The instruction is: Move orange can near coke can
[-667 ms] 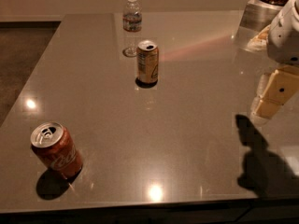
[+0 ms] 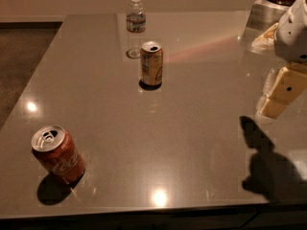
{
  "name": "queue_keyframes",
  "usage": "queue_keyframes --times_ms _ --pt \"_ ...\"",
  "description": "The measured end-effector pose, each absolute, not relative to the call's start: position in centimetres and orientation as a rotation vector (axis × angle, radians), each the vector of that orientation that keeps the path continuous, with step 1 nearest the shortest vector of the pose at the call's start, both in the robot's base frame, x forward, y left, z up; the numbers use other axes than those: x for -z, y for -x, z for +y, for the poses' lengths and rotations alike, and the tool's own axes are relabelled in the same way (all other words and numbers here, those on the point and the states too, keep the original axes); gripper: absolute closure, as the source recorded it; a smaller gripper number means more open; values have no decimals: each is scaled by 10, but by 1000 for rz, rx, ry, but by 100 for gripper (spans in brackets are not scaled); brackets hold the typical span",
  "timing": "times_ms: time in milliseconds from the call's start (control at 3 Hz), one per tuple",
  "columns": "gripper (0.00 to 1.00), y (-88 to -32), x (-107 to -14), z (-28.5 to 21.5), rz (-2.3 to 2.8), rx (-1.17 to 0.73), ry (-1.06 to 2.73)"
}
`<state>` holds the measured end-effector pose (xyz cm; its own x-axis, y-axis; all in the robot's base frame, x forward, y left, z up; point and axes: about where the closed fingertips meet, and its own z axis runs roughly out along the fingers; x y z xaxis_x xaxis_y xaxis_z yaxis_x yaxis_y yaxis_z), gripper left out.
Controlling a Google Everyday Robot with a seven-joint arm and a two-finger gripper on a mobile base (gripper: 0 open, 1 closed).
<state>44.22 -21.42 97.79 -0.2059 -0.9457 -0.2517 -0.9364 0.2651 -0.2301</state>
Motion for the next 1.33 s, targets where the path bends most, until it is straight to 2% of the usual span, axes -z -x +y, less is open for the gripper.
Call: queue_keyframes --times_ms 667,1333 --pt "0 -489 -974 -171 2157 -144 1583" --pt "0 -549 -950 -113 2221 -174 1352"
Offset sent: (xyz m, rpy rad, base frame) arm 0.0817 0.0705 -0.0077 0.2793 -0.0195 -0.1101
